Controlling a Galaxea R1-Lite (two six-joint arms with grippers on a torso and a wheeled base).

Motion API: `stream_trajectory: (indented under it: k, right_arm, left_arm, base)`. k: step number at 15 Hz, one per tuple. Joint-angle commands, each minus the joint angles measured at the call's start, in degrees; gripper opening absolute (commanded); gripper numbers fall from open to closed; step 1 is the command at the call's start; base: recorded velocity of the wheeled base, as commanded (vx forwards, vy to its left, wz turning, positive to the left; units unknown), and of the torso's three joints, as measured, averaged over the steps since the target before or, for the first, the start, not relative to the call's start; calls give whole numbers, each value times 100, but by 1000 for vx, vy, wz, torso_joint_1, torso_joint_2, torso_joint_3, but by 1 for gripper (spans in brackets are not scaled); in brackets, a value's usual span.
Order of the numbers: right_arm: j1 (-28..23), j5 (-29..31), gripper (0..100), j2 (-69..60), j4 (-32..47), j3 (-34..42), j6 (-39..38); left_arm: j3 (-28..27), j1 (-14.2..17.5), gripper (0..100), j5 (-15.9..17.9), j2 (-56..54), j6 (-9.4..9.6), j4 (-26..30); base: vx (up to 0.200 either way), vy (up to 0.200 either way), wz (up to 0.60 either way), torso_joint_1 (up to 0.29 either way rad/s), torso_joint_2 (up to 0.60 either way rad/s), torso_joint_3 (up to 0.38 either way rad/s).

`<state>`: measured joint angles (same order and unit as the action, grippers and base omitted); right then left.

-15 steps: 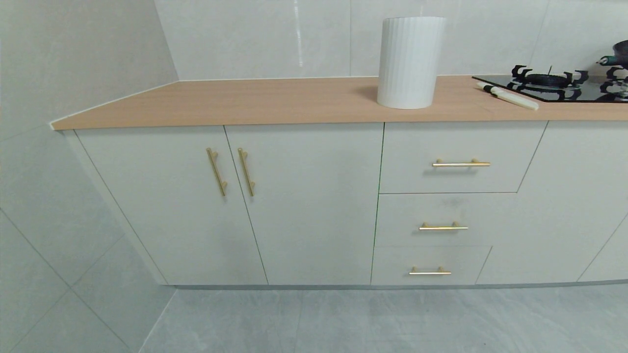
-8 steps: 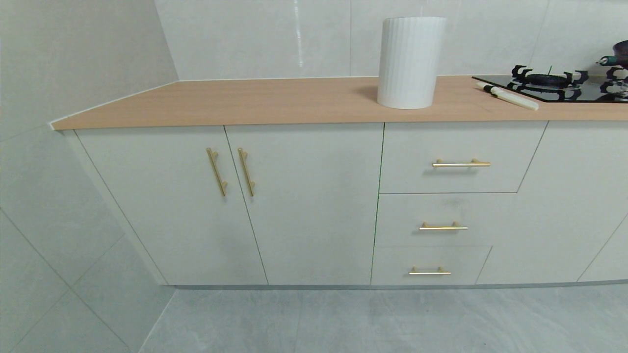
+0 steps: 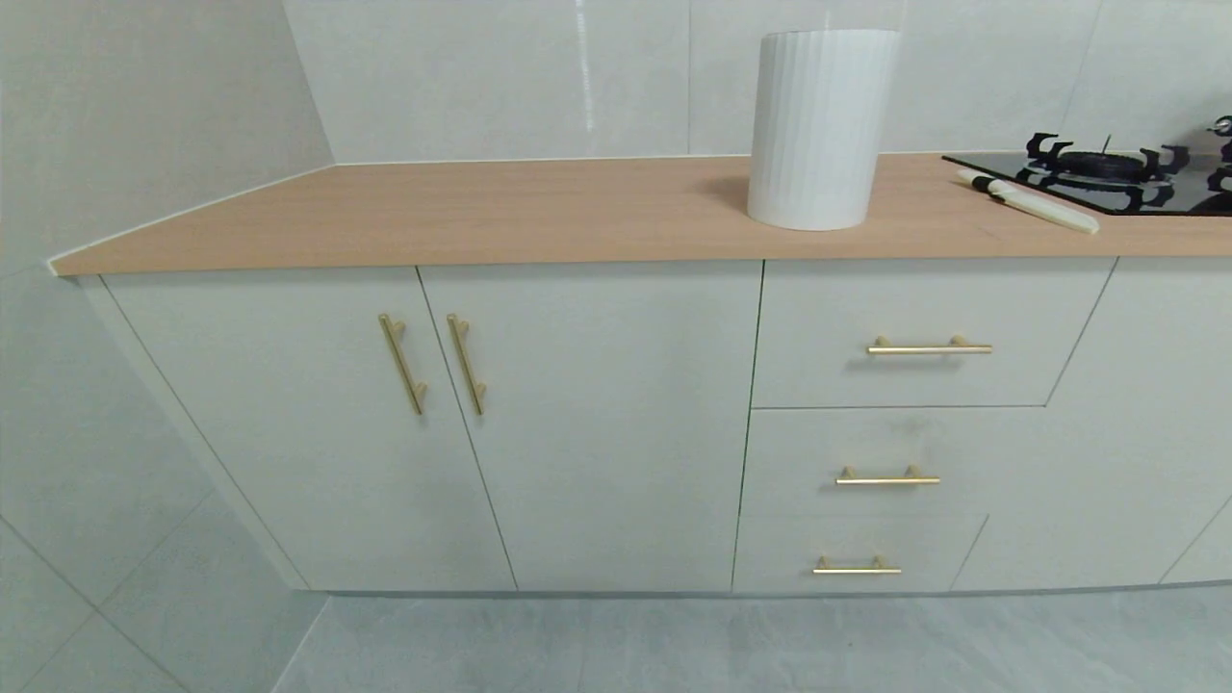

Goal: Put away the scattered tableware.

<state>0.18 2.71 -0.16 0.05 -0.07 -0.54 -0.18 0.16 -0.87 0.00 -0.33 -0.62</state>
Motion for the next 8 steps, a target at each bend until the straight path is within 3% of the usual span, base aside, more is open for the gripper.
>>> stream_trajectory:
  k: [1, 8]
  right_arm:
    - [-1, 2, 100, 16, 4, -1, 1]
    - [8, 2, 100, 16, 4, -1, 1]
  left_arm:
    - [1, 2, 100, -1, 0, -2, 1]
    - [1, 2, 100, -1, 0, -2, 1]
  base:
    - [200, 0, 0, 2, -2, 7]
    - [200, 0, 0, 3, 0, 3]
